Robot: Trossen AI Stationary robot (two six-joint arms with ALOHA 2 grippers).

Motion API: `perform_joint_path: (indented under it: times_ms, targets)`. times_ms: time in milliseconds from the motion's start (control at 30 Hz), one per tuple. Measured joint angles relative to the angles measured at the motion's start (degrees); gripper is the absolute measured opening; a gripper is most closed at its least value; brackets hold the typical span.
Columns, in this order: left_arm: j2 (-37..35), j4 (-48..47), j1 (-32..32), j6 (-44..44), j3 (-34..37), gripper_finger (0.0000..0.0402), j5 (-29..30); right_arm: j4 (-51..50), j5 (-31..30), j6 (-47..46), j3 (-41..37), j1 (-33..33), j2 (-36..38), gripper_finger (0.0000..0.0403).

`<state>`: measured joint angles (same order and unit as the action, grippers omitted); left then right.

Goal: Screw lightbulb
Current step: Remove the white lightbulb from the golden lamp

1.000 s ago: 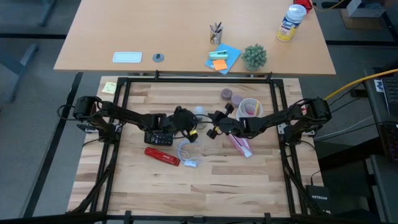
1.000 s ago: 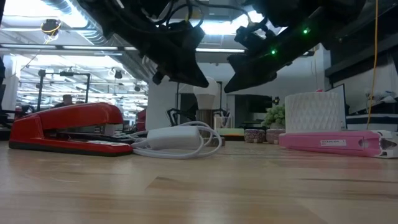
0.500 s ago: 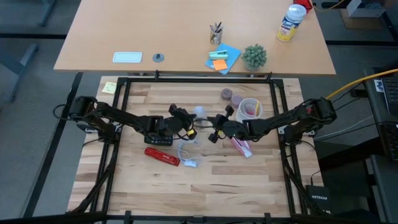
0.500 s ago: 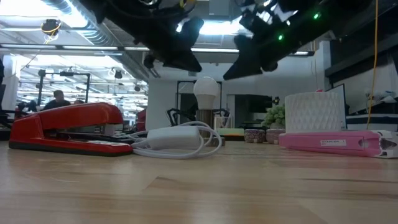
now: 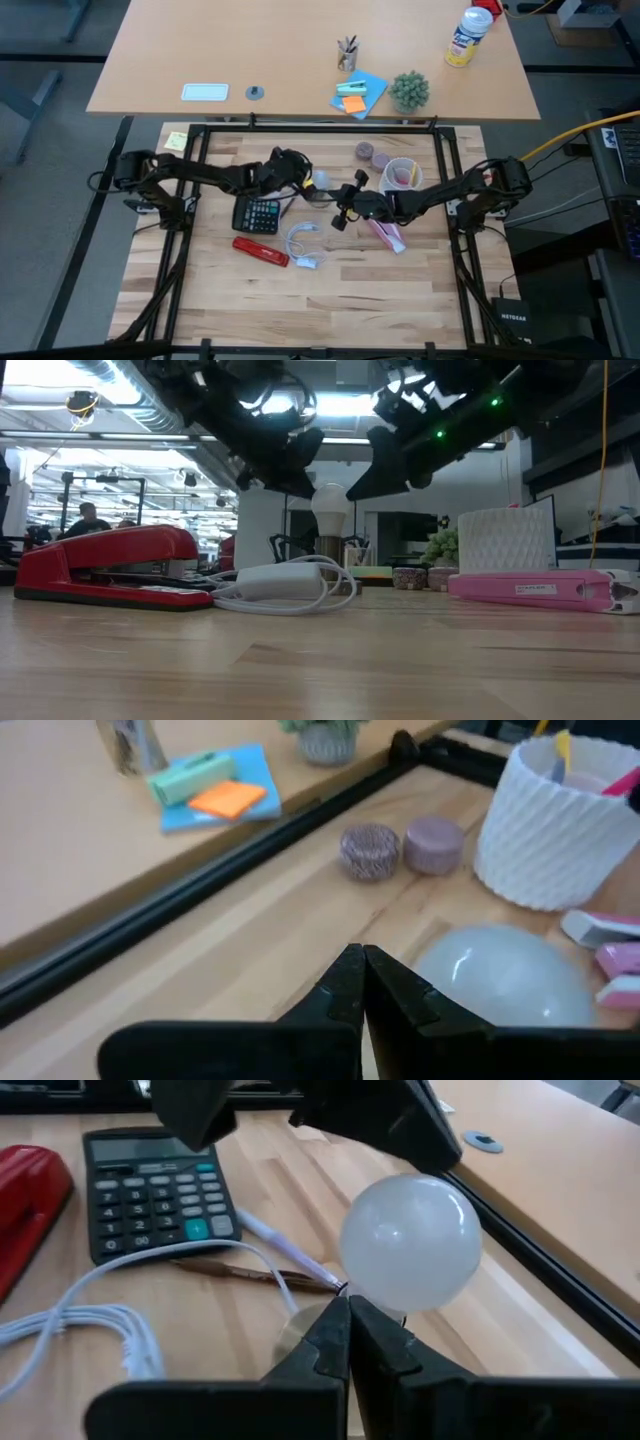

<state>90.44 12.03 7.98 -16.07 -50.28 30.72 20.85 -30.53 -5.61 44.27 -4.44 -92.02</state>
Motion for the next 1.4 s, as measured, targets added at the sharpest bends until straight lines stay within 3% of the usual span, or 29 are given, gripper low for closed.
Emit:
perform_joint_path:
  times_ms: [300, 533, 933, 1100, 1400]
  targets:
    - [1.02, -0.99, 1.59, 0.0, 0.0, 0.0, -7.98, 0.53, 2.8, 0.07, 0.0, 4.22, -0.27, 0.0007]
    - [1.43, -1.35, -0.43, -0.65, 0.0, 0.0, -7.32, 0.05, 3.79, 0.07, 0.0, 5.91, -0.25, 0.0007]
    - [1.29, -3.94, -2.82, -8.34, 0.0, 0.0, -7.24, -0.16, 0.47, 0.14, -0.04, 5.99, -0.25, 0.0007]
    - [1.78, -3.99, -5.1, -8.8, 0.02, 0.0, -12.42, 0.78, -2.16, 0.13, 0.13, 6.36, -0.34, 0.0007]
    - [1.63, -3.87, -8.33, -8.88, 0.04, 0.0, -9.7, 0.22, -1.17, 1.51, 0.07, 6.68, -0.1, 0.0007]
